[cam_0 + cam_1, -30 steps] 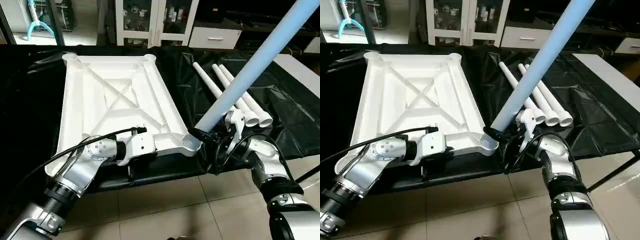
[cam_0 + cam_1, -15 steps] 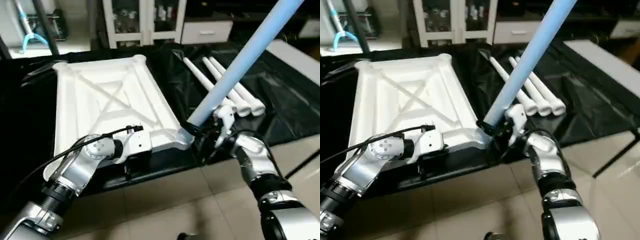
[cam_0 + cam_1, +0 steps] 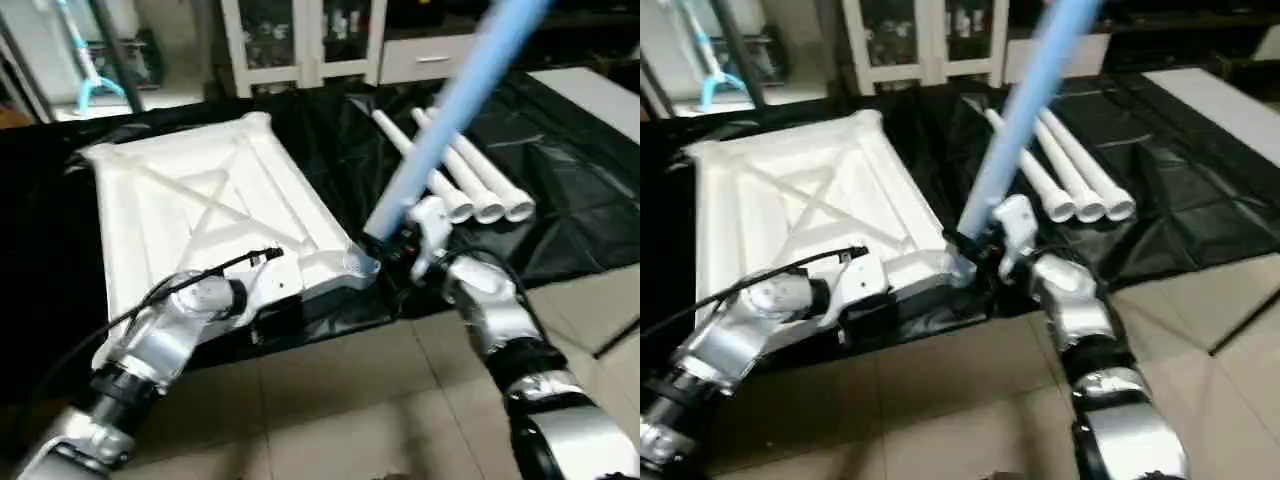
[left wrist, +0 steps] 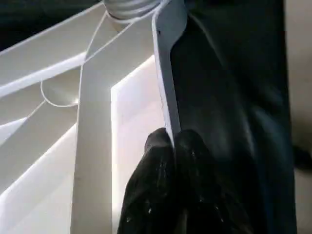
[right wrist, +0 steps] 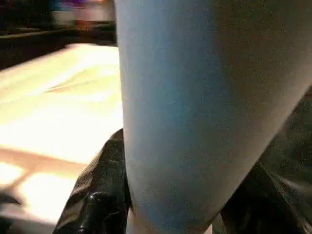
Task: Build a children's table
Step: Insert table leg to table base
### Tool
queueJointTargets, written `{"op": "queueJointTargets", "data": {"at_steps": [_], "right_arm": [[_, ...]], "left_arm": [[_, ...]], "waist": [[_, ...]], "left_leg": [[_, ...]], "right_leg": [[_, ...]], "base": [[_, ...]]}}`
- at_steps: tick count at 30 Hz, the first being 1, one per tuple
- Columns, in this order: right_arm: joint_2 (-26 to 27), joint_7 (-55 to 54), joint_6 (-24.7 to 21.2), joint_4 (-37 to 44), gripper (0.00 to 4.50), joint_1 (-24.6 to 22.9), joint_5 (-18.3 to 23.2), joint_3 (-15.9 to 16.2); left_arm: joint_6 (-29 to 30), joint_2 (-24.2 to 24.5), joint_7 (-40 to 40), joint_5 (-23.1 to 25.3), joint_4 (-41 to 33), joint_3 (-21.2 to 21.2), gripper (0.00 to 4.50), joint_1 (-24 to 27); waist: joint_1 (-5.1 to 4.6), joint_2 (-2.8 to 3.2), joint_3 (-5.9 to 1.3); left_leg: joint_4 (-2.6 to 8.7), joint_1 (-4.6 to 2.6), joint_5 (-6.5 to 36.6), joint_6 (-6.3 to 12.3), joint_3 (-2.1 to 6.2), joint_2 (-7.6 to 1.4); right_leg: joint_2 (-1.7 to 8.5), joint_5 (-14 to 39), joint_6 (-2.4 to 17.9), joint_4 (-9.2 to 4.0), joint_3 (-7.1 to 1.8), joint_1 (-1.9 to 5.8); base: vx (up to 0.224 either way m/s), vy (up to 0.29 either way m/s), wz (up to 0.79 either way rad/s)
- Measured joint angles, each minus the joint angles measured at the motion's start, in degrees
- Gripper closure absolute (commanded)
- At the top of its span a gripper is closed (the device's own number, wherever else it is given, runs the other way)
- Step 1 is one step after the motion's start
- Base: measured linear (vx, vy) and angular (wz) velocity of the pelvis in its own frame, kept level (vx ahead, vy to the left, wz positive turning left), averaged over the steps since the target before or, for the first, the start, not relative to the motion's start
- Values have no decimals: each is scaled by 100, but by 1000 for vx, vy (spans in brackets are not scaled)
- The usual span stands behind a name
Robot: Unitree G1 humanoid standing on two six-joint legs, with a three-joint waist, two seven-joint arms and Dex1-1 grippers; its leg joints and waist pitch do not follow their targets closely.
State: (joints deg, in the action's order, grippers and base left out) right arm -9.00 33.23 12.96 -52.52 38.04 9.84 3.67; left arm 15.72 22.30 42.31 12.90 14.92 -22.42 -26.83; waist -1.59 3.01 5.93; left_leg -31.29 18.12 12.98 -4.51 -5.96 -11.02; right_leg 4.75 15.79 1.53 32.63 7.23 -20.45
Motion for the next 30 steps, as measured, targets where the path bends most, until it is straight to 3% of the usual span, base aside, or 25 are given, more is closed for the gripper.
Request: {"op": "queueJointTargets", "data": {"at_steps": [1,2,3,4,5,6,7,8,10,12,16,22,25,30], "right_arm": [[98,-422,0,-5,264,14,-48,-51],[138,-643,1,-5,264,7,-53,-103],[151,-833,1,-5,264,7,-53,-151],[190,-1090,1,-9,264,71,-53,-182],[227,-1254,1,-11,264,123,-60,-184],[292,-1416,1,-24,264,140,-70,-183],[375,-1653,4,-46,264,167,-60,-229],[444,-1839,3,-70,264,197,-34,-315],[603,-2203,2,-169,264,249,5,-439],[657,-2318,-17,-201,264,259,50,-447],[660,-2328,-16,-201,264,314,36,-458],[648,-1849,102,-254,264,396,342,-777],[563,-1619,84,-262,264,476,432,-787],[446,-1421,-48,-263,264,551,536,-816]], "left_arm": [[157,-179,-243,77,11,-2,450,-40],[248,-284,-385,97,46,-19,450,-92],[337,-423,-525,122,83,-42,450,-134],[426,-540,-679,168,88,-33,450,-166],[478,-598,-785,201,80,-27,450,-186],[544,-639,-816,201,52,-26,450,-186],[678,-736,-890,202,30,-25,450,-233],[800,-817,-950,202,21,-26,450,-268],[1002,-924,-1110,225,7,-25,450,-303],[1072,-927,-1128,251,-1,-25,450,-314],[1038,-908,-1133,252,-14,-26,450,-341],[518,-655,-996,249,-13,-78,450,-351],[448,-585,-998,249,-13,-77,450,-397],[336,-572,-947,249,75,-81,450,-495]], "waist": [[5,10,55],[51,-15,60],[118,-94,42],[215,-291,-6],[240,-292,4],[324,-237,-4],[339,-75,-62],[310,-28,-85],[239,-93,-75],[191,-171,-66],[121,-158,-75],[89,-205,-87],[67,-151,-73],[79,-129,-79]], "left_leg": [[20,31,0,-1,5,4],[34,51,0,0,-62,0],[41,59,0,0,-232,-4],[28,45,1,-2,-432,33],[-131,70,88,42,-364,76],[-291,51,210,130,-257,79],[-275,87,99,-40,-24,113],[-203,102,-49,-95,3,100],[-150,111,-104,-99,-63,83],[-101,99,-101,-98,-104,72],[-18,164,-99,-92,-105,90],[-45,272,-117,-62,-221,49],[-50,276,-124,-52,-282,6],[-49,286,-176,-13,-318,-40]], "right_leg": [[4,15,9,-4,16,52],[25,125,90,249,-28,49],[51,175,165,549,-146,83],[76,226,-115,624,-431,82],[75,229,-120,610,-437,16],[75,228,-119,592,-395,-44],[45,212,-116,527,-277,-52],[12,109,-77,455,-273,-75],[-39,-114,-44,353,-355,-95],[-44,-116,-43,302,-372,-111],[-43,-119,-40,135,-369,-90],[-37,-332,25,109,-407,-149],[-37,-351,20,110,-406,-156],[-48,-343,-6,124,-382,-165]], "base": [[-60,68,-8],[-105,49,6],[-60,-32,29],[-60,-32,29],[35,-91,5],[95,5,-46],[95,5,-46],[41,74,-38],[-52,20,3],[-25,-6,9],[0,0,0],[0,0,0],[0,0,0],[0,0,0]]}}
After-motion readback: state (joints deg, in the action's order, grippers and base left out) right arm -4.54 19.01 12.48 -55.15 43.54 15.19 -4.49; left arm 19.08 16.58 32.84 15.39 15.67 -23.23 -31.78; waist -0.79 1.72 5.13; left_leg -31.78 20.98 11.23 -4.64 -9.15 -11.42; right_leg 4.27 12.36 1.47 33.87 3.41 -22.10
